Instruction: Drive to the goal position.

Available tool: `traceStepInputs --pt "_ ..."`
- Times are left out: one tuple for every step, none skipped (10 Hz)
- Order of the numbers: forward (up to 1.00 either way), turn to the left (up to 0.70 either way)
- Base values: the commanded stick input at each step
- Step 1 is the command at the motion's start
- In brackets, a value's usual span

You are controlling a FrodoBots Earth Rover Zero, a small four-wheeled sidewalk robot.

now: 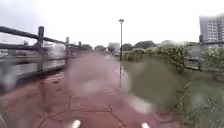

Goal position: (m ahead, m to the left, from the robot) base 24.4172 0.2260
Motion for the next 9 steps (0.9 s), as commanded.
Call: traceStepInputs --pt "0.7 0.0" --pt "0.7 0.0" --pt "0.7 0.0" --pt "0.7 0.0" --pt "0.7 0.0" --pt "0.7 0.0" --pt "0.7 0.0" --pt "0.7 0.14" --pt "0.7 0.21"
